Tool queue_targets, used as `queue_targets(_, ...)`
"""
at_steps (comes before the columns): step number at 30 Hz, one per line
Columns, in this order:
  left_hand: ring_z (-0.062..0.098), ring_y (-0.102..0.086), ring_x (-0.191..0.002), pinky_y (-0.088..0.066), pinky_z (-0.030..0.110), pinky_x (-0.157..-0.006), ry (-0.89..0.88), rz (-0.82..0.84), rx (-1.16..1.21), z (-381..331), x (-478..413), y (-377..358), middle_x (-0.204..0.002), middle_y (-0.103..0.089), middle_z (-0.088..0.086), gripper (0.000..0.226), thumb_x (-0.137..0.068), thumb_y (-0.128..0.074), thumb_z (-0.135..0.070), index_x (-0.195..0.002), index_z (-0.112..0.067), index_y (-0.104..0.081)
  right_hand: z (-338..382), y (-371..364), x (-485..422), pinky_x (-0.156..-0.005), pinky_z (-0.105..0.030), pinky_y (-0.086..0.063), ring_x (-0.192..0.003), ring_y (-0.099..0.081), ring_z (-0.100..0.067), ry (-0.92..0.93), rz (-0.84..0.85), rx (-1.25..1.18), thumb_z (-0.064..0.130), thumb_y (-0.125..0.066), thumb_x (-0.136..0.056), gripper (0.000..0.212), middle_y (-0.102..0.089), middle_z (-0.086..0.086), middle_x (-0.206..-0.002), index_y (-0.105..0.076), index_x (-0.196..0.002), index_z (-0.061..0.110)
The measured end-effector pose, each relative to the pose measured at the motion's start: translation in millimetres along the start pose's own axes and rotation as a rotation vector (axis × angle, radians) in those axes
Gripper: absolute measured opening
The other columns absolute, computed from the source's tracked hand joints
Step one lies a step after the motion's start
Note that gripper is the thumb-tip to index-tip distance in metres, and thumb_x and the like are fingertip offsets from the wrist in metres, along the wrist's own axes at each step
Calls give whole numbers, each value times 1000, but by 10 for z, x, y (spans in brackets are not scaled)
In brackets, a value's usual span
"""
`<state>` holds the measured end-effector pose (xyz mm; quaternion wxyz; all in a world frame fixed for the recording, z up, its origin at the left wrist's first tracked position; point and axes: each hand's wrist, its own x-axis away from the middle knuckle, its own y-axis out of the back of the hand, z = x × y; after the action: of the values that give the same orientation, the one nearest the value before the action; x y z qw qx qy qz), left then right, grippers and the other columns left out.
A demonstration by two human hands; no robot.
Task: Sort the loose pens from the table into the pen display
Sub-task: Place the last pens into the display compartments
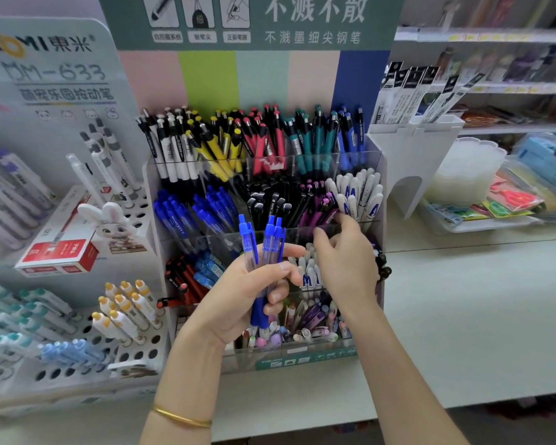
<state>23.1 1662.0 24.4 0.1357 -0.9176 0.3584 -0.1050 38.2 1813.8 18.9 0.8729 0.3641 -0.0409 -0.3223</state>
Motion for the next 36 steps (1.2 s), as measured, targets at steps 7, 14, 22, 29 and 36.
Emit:
queue_targets(7, 8, -39, -49, -35, 18, -42, 3, -1, -4, -4, 12, -28, -74, -60, 3, 36, -84, -55, -12, -118, -5, -59, -24, -25, -64, -58, -29, -37, -69, -58, -18, 55, -19, -72, 30, -47, -95, 35, -58, 7, -65, -50, -130, 27)
queue_targets(14, 8, -39, -50, -36, 18, -41, -3, -13, 14, -5, 36, -12, -74, -60, 3, 36, -83, -55, -13, -118, -5, -59, 137, -25, -168, -61, -32, -40, -83, -63, -28, 197, -128, 224, 44, -53, -94, 34, -67, -5, -85, -61, -109, 16)
queue_targets(22, 7, -39, -50, -35, 18, -42, -11, -5, 23, 0, 35, -9, -74, -60, 3, 34, -84, -54, -12, -118, -5, -60, 129, -53, -242, -64, -31, -40, -83, -60, -28, 301, -157, 67, 23, -60, -93, 21, -66, -11, -87, -65, -103, 5)
queue_targets(29, 6, -43, -50, -37, 18, -45, -21, 42, -24, 6, 47, 8, -80, -67, 5, 30, -89, -52, -15, -116, -3, -57, 104, 135, 42, -65, -10, -42, -67, -58, -7, 343, -168, -248, 16, -62, -91, 22, -62, 6, -74, -66, -112, 13)
queue_targets(36, 9, -48, -47, -41, 19, -47, -7, 153, -22, -29, 92, 23, -83, -69, 14, 17, -90, -55, -14, -103, -4, -59, 359, 404, 70, -51, -18, -44, -50, -49, -12, 221, 624, -584, 17, -65, -88, 12, -58, -14, -60, -74, -87, 8)
